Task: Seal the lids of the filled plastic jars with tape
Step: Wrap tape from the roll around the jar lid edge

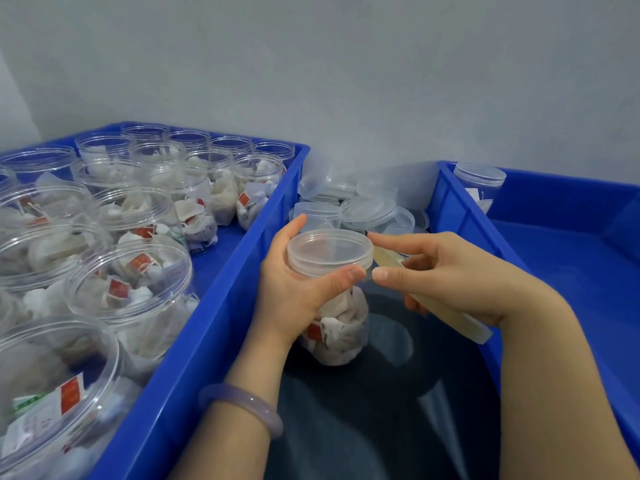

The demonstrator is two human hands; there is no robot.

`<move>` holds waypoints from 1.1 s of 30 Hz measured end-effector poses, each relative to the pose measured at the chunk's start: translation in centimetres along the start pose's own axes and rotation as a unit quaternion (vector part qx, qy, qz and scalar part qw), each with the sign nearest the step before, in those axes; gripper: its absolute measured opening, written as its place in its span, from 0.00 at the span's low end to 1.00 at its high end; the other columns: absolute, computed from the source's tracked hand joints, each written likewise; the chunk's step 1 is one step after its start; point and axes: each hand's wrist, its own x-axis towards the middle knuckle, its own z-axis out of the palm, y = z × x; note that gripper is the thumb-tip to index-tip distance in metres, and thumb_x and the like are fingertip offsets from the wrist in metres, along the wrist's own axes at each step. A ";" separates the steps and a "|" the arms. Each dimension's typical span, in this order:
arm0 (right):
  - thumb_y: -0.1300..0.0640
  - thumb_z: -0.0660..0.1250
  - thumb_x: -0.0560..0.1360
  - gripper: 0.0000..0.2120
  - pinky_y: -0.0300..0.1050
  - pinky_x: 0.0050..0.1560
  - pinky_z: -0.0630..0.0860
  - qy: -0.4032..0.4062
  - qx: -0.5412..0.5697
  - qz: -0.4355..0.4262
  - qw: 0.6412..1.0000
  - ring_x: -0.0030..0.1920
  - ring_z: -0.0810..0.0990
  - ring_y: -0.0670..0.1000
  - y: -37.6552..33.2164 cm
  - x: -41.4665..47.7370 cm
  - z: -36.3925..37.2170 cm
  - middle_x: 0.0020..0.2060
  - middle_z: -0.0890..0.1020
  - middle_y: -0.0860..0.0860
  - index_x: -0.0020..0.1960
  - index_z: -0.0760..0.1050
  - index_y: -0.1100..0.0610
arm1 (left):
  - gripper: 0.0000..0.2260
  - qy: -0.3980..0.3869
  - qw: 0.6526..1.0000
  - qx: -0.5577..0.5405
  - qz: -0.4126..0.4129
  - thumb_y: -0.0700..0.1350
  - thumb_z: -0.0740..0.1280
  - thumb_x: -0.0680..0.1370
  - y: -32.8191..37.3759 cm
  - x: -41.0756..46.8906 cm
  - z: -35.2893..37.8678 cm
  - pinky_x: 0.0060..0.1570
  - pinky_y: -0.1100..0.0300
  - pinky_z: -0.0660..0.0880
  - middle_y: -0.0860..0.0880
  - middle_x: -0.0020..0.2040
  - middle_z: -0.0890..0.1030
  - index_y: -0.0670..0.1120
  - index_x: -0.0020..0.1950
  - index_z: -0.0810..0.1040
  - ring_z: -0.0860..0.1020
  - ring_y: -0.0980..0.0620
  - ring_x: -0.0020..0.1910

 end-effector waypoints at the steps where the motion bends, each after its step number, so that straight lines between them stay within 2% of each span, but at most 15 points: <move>1: 0.31 0.67 0.54 0.36 0.38 0.44 0.72 0.007 -0.004 0.002 1.000 0.32 0.81 0.43 -0.1 0.0 -0.1 0.46 0.78 0.49 0.63 0.71 0.31 | 0.50 -0.002 1.000 -0.006 -0.001 0.58 0.78 0.51 0.0 0.0 0.0 0.56 0.64 0.76 0.52 0.65 0.76 0.51 0.71 0.67 0.76 0.57 0.61; 4: 0.38 0.70 0.65 0.25 0.32 0.38 0.70 0.027 -0.010 0.014 0.999 0.28 0.78 0.41 -0.2 0.0 -0.2 0.38 0.77 0.45 0.62 0.72 0.33 | 0.48 -0.011 1.000 -0.012 0.001 0.59 0.78 0.51 -0.1 -0.2 0.2 0.55 0.66 0.76 0.52 0.64 0.76 0.52 0.70 0.67 0.76 0.59 0.60; 6: 0.40 0.70 0.68 0.24 0.31 0.37 0.70 0.033 -0.016 0.021 0.999 0.28 0.78 0.41 -0.1 -0.1 -0.2 0.38 0.76 0.46 0.63 0.72 0.34 | 0.48 -0.019 1.000 -0.013 0.001 0.60 0.76 0.51 0.0 -0.3 0.3 0.55 0.66 0.76 0.52 0.63 0.76 0.52 0.70 0.67 0.76 0.58 0.60; 10: 0.38 0.70 0.66 0.27 0.32 0.38 0.71 0.039 -0.013 0.019 0.999 0.30 0.79 0.41 0.0 0.0 -0.1 0.43 0.77 0.50 0.64 0.72 0.35 | 0.49 -0.019 1.000 0.000 -0.002 0.56 0.79 0.53 0.0 -0.3 0.3 0.57 0.62 0.75 0.53 0.65 0.75 0.52 0.71 0.65 0.75 0.57 0.63; 14: 0.33 0.71 0.53 0.39 0.39 0.45 0.72 0.020 -0.007 0.007 1.000 0.33 0.81 0.40 -0.4 -0.1 -0.1 0.48 0.81 0.53 0.65 0.72 0.35 | 0.44 -0.001 1.000 -0.018 -0.007 0.54 0.78 0.55 -0.1 -0.3 0.3 0.53 0.66 0.76 0.52 0.65 0.74 0.54 0.68 0.66 0.75 0.57 0.61; 15: 0.34 0.71 0.53 0.40 0.41 0.46 0.72 0.017 -0.007 0.006 1.000 0.33 0.81 0.39 -0.4 -0.2 0.0 0.48 0.82 0.54 0.65 0.72 0.35 | 0.44 0.003 1.000 -0.020 -0.009 0.56 0.78 0.53 -0.1 -0.3 0.3 0.53 0.66 0.76 0.52 0.65 0.74 0.54 0.67 0.66 0.76 0.57 0.61; 19: 0.39 0.73 0.63 0.29 0.38 0.42 0.72 0.029 -0.007 0.005 1.000 0.31 0.81 0.42 -0.3 0.0 0.1 0.50 0.80 0.55 0.63 0.72 0.34 | 0.47 0.020 0.999 -0.028 -0.008 0.59 0.82 0.52 0.0 -0.3 0.4 0.53 0.64 0.77 0.52 0.63 0.76 0.52 0.67 0.68 0.77 0.55 0.60; 23: 0.31 0.67 0.53 0.36 0.36 0.39 0.71 0.030 -0.014 0.001 0.999 0.29 0.80 0.42 -0.6 -0.2 0.0 0.39 0.79 0.48 0.62 0.73 0.33 | 0.48 0.029 0.999 -0.035 -0.007 0.63 0.79 0.50 0.0 -0.4 0.3 0.50 0.66 0.78 0.51 0.60 0.78 0.50 0.66 0.70 0.78 0.54 0.58; 25: 0.31 0.68 0.54 0.37 0.36 0.39 0.72 0.031 -0.026 0.004 0.999 0.29 0.80 0.42 -0.4 -0.1 0.0 0.36 0.79 0.46 0.63 0.73 0.34 | 0.49 0.025 0.999 -0.032 -0.006 0.64 0.80 0.50 0.0 -0.5 0.3 0.51 0.65 0.78 0.52 0.59 0.79 0.48 0.67 0.70 0.79 0.56 0.57; 28: 0.36 0.70 0.61 0.28 0.34 0.35 0.72 0.032 -0.032 0.011 0.999 0.30 0.81 0.42 0.1 0.1 -0.1 0.32 0.80 0.40 0.61 0.73 0.34 | 0.48 0.015 1.000 -0.022 0.001 0.58 0.82 0.51 0.1 -0.6 0.5 0.49 0.69 0.76 0.55 0.57 0.79 0.46 0.68 0.71 0.79 0.62 0.55; 30: 0.37 0.71 0.62 0.24 0.30 0.31 0.72 0.022 -0.032 0.012 0.999 0.30 0.80 0.42 0.3 0.2 -0.2 0.29 0.80 0.36 0.58 0.74 0.32 | 0.46 0.006 1.000 -0.010 0.009 0.57 0.82 0.53 0.1 -0.7 0.7 0.50 0.70 0.75 0.56 0.57 0.78 0.46 0.68 0.70 0.78 0.64 0.55; 33: 0.38 0.71 0.63 0.18 0.29 0.30 0.71 0.015 -0.026 0.006 1.000 0.30 0.80 0.42 0.3 0.1 -0.1 0.30 0.79 0.31 0.52 0.74 0.28 | 0.47 0.000 1.000 0.002 0.019 0.61 0.75 0.52 0.0 -0.9 0.7 0.55 0.69 0.74 0.57 0.60 0.77 0.47 0.69 0.69 0.76 0.62 0.60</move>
